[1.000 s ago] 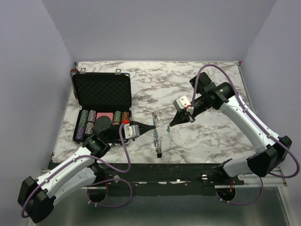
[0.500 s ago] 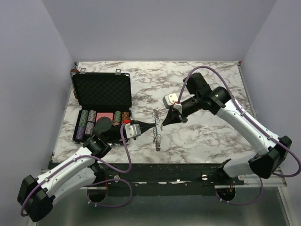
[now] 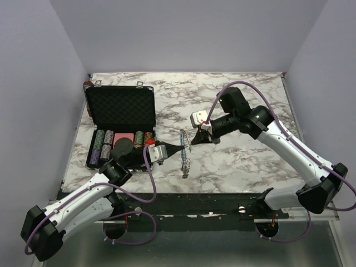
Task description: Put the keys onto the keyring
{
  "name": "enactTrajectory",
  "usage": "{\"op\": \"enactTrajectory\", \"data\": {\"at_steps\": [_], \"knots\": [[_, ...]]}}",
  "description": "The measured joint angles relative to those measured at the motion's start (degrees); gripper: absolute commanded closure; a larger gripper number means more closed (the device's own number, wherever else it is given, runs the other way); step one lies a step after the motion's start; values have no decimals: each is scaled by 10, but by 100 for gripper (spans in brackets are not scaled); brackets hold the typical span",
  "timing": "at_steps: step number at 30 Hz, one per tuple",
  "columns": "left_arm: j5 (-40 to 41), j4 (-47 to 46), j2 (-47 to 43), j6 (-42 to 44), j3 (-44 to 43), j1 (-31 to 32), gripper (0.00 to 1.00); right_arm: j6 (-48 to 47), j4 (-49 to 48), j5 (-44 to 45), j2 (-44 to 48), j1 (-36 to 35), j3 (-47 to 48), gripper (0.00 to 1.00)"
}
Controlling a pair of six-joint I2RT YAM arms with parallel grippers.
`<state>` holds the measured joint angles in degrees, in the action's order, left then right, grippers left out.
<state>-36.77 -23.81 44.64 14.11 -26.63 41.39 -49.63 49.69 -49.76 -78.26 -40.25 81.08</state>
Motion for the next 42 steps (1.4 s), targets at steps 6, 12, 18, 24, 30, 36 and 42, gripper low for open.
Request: {"op": "enactTrajectory", "data": {"at_steps": [6, 12, 18, 24, 30, 36, 42], "knots": [[0, 8, 5, -6, 0, 0, 100, 2, -10, 7, 12, -1, -2, 100], [3, 12, 7, -12, 0, 0, 100, 2, -17, 10, 13, -4, -15, 100], [4, 12, 9, -18, 0, 0, 100, 2, -22, 15, 13, -12, -19, 100], [4, 12, 12, -20, 0, 0, 100, 2, -30, 20, 13, -14, -20, 100], [4, 12, 14, -23, 0, 0, 100, 4, -37, 27, 13, -19, -30, 100], [4, 12, 14, -26, 0, 0, 100, 10, -40, 37, 13, -21, -33, 100], [4, 12, 14, -26, 0, 0, 100, 16, -43, 41, 13, -21, -34, 100]]}}
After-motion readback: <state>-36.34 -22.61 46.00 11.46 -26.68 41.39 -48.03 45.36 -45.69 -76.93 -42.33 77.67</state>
